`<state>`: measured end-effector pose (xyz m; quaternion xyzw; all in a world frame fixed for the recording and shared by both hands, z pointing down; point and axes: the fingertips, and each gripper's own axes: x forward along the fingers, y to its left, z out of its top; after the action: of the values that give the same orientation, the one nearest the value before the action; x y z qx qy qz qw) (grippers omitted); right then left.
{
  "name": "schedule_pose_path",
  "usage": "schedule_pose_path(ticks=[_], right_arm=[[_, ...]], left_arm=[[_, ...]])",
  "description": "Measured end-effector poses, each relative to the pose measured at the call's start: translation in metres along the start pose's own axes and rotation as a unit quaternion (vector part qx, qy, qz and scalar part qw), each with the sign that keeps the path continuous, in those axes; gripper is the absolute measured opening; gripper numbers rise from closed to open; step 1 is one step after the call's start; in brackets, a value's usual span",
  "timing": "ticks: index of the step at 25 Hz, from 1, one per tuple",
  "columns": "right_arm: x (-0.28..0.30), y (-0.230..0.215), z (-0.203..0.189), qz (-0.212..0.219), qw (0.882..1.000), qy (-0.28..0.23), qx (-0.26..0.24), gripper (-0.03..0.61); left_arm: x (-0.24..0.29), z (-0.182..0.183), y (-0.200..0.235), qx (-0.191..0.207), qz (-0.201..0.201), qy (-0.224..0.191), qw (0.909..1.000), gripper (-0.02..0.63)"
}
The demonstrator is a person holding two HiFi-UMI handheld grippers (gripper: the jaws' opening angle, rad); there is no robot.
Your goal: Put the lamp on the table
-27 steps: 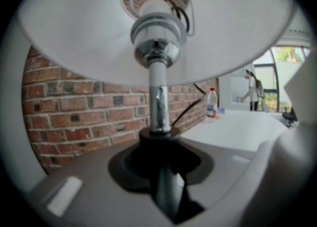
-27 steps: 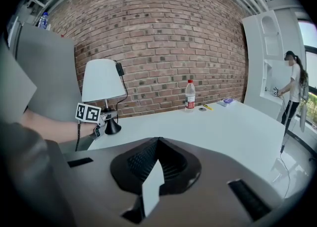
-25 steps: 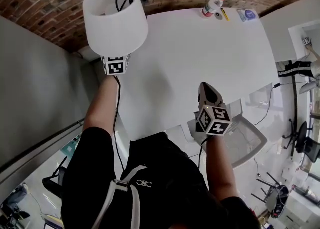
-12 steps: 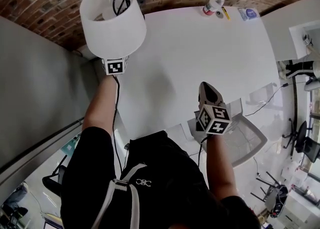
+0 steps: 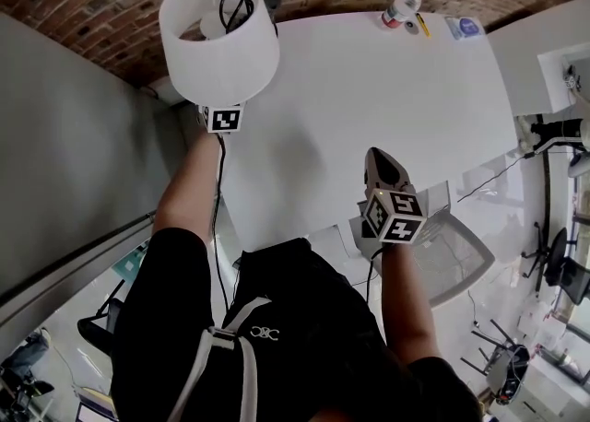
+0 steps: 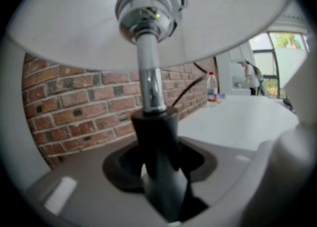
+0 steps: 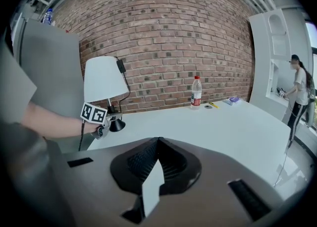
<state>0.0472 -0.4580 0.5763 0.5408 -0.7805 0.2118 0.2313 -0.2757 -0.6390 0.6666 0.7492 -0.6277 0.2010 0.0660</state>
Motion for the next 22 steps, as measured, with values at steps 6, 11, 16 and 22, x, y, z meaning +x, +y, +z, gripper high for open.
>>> schedule_pose_path(ticks=[6,11,16,22], right_arm=[[0.002,0.001,-0.003,0.003,1.000,0.000,0.001,-0.005],[0.004,0.008,-0.001,0.013,1.000,-0.002,-0.003,-0.005],[0.002,0.011,0.001,0.018,1.000,-0.010,-0.010,-0.005],[0.002,0.017,0.013,0.019,0.999,-0.025,-0.014,-0.005]], left_arm=[[-0.007,-0.017,0.000,-0.003,0.002,0.014,0.9999,0.215],[-0.013,-0.024,-0.002,-0.008,0.002,0.036,0.9993,0.224],[-0.034,-0.036,-0.012,-0.042,0.000,0.062,0.9972,0.203],[-0.071,-0.040,-0.015,-0.054,0.020,0.106,0.9926,0.002]])
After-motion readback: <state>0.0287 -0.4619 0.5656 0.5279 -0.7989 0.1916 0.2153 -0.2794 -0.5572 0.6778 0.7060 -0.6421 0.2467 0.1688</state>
